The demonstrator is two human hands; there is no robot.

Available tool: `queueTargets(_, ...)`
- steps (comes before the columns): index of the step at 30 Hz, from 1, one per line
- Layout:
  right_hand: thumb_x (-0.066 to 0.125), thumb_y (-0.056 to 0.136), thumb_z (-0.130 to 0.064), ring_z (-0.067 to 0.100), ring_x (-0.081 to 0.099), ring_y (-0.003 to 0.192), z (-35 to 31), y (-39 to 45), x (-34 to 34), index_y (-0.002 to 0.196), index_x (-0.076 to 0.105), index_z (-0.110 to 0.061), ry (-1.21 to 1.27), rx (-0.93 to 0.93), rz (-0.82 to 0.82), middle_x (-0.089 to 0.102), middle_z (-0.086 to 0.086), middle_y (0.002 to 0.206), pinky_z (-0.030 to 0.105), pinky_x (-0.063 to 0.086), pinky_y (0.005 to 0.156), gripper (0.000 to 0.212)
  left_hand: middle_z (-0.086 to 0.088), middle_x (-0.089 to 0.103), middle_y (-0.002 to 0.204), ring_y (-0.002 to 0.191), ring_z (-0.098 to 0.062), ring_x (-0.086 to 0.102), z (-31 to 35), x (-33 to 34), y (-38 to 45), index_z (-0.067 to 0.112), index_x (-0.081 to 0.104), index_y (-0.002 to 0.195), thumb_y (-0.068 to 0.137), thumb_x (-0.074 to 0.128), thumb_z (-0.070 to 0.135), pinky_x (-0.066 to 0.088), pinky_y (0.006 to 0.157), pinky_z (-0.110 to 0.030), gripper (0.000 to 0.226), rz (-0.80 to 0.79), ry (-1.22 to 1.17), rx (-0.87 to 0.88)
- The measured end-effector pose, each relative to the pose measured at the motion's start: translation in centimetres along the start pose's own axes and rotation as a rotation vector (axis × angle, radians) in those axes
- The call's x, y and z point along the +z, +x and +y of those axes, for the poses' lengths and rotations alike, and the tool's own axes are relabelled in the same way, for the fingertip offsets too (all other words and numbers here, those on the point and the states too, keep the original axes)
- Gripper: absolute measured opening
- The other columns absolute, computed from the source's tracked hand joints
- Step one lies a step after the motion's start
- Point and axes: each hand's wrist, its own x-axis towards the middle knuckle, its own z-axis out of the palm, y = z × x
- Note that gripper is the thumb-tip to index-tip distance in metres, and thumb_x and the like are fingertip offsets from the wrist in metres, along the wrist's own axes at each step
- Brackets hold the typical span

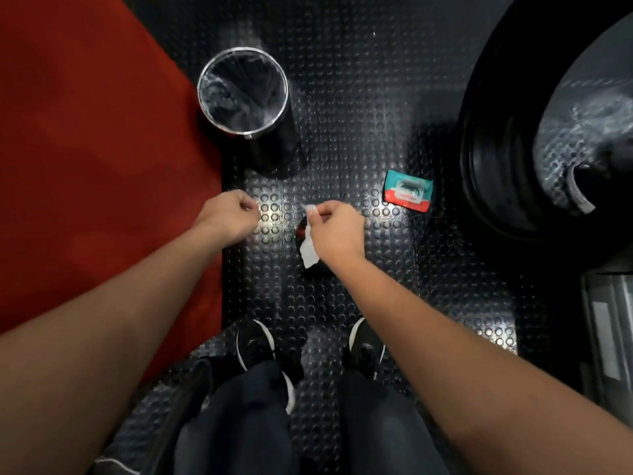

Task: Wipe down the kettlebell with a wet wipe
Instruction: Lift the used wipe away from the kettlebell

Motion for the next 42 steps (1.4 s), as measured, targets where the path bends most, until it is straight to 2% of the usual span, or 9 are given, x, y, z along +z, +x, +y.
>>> queueTargets(3, 0.064, 0.1, -0.026, -0.003, 0.056, 0.069, -2.2, -0.1, -0.5, 0.108, 0.071, -0.016, 0.004, 0.004, -0.011, 0.066, -0.008, 0.087, 0.016, 0.045, 0.065, 0.014, 0.007, 0.066, 0.087, 0.082, -0.016, 0.06, 0.8, -2.3, 0.2, 0.031, 0.063, 0.087, 0.087, 0.06, 0.033, 0.039, 0.072, -0.024, 0.004, 0.041, -0.002, -0.018)
queueTargets(7, 0.067, 0.098, -0.031, 0.004, 0.063, 0.074, -5.1, 0.9, 0.0, 0.099, 0.07, -0.023, -0.02, 0.033, 0.004, 0.069, -0.009, 0.086, 0.029, 0.056, 0.076, 0.008, 0.01, 0.065, 0.083, 0.074, -0.011, 0.059, 1.4, -4.9, 1.6, 0.031, 0.062, 0.083, 0.086, 0.061, 0.032, 0.04, 0.071, -0.024, 0.003, 0.023, -0.021, -0.001)
queueTargets(10, 0.068, 0.096, -0.03, 0.011, 0.068, 0.081, -7.7, 2.9, 0.7, 0.096, 0.069, -0.024, -0.025, 0.037, 0.014, 0.07, -0.009, 0.086, 0.035, 0.058, 0.082, 0.006, 0.009, 0.066, 0.082, 0.075, -0.012, 0.06, 1.9, -7.1, 3.9, 0.03, 0.061, 0.084, 0.087, 0.061, 0.031, 0.041, 0.072, -0.024, 0.003, 0.028, -0.019, 0.019)
queueTargets(17, 0.069, 0.094, -0.025, 0.011, 0.068, 0.076, -12.9, 7.5, 3.5, 0.082, 0.065, -0.028, -0.007, 0.095, 0.057, 0.071, -0.006, 0.082, 0.032, 0.058, 0.083, 0.013, 0.008, 0.068, 0.089, 0.081, -0.015, 0.063, 1.3, -11.4, 9.5, 0.031, 0.063, 0.085, 0.087, 0.061, 0.032, 0.044, 0.072, -0.024, 0.003, 0.003, 0.025, 0.0)
queueTargets(20, 0.069, 0.093, -0.022, 0.013, 0.069, 0.081, -14.8, 9.0, 4.6, 0.083, 0.066, -0.027, 0.017, 0.108, 0.054, 0.071, -0.004, 0.084, 0.033, 0.059, 0.083, 0.012, 0.009, 0.068, 0.089, 0.083, -0.015, 0.063, 1.1, -13.2, 11.4, 0.031, 0.064, 0.089, 0.087, 0.06, 0.032, 0.044, 0.072, -0.024, 0.005, 0.003, 0.027, -0.008)
queueTargets(26, 0.07, 0.093, -0.019, 0.014, 0.07, 0.076, -18.5, 12.5, 6.7, 0.088, 0.074, -0.019, 0.05, 0.106, 0.065, 0.072, -0.001, 0.082, 0.036, 0.061, 0.08, 0.006, 0.008, 0.067, 0.085, 0.076, -0.013, 0.063, 1.0, -16.6, 15.3, 0.029, 0.066, 0.093, 0.087, 0.058, 0.029, 0.045, 0.069, -0.025, 0.01, 0.002, -0.004, -0.031)
queueTargets(32, 0.067, 0.095, -0.021, 0.013, 0.069, 0.084, -21.2, 16.5, 8.0, 0.091, 0.068, -0.024, 0.039, 0.102, 0.044, 0.072, -0.004, 0.091, 0.033, 0.059, 0.083, 0.005, 0.011, 0.065, 0.08, 0.071, -0.012, 0.061, 1.2, -18.6, 19.2, 0.026, 0.065, 0.09, 0.088, 0.057, 0.028, 0.043, 0.065, -0.025, 0.008, 0.011, 0.002, -0.05)
queueTargets(37, 0.065, 0.096, -0.022, 0.014, 0.069, 0.079, -22.7, 19.8, 9.2, 0.093, 0.068, -0.027, 0.004, 0.115, 0.036, 0.071, -0.003, 0.086, 0.034, 0.061, 0.074, 0.007, 0.007, 0.067, 0.082, 0.079, -0.017, 0.064, 1.4, -19.6, 22.2, 0.026, 0.065, 0.089, 0.089, 0.057, 0.031, 0.047, 0.074, -0.027, 0.01, 0.005, -0.003, -0.038)
queueTargets(42, 0.064, 0.098, -0.023, 0.012, 0.067, 0.083, -24.0, 22.6, 10.3, 0.091, 0.063, -0.029, 0.007, 0.13, 0.057, 0.072, -0.005, 0.098, 0.031, 0.058, 0.08, 0.008, 0.007, 0.07, 0.087, 0.084, -0.017, 0.066, 1.5, -20.0, 24.5, 0.027, 0.066, 0.091, 0.089, 0.056, 0.033, 0.052, 0.079, -0.029, 0.012, -0.006, -0.035, -0.033)
